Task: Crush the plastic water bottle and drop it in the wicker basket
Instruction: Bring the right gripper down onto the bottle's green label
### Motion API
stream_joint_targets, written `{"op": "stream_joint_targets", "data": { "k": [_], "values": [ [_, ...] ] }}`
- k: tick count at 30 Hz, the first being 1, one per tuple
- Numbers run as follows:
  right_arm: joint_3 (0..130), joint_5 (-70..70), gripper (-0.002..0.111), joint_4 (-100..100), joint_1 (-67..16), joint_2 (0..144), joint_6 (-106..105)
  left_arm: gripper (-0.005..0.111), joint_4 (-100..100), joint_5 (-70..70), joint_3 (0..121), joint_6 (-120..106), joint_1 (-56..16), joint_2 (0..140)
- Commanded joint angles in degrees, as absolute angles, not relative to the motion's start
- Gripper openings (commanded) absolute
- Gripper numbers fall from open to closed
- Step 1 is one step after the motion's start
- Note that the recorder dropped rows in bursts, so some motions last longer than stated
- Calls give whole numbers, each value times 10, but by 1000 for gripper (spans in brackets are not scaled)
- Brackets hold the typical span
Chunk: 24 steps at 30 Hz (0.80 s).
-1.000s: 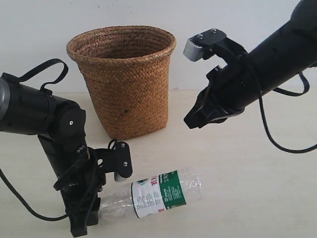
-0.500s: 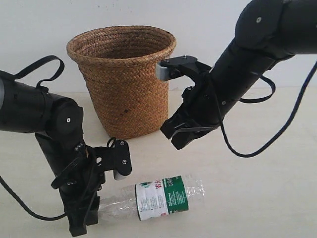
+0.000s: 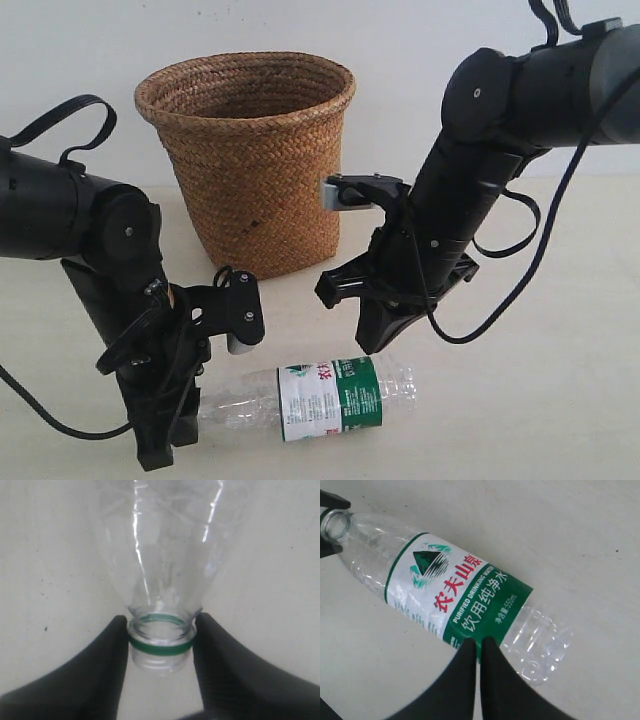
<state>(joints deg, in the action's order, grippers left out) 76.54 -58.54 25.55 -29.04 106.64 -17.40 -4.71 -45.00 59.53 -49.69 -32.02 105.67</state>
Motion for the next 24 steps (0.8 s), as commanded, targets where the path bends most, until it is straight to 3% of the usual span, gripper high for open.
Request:
{"op": "stream_joint_targets", "data": {
  "k": [1, 24],
  "values": [
    [771, -595, 0, 250, -293, 1066, -164, 4, -54, -450, 594, -493, -326, 1050],
    [773, -569, 0, 242, -338, 1085, -146, 4, -56, -457, 594, -493, -326, 1059]
  ]
}}
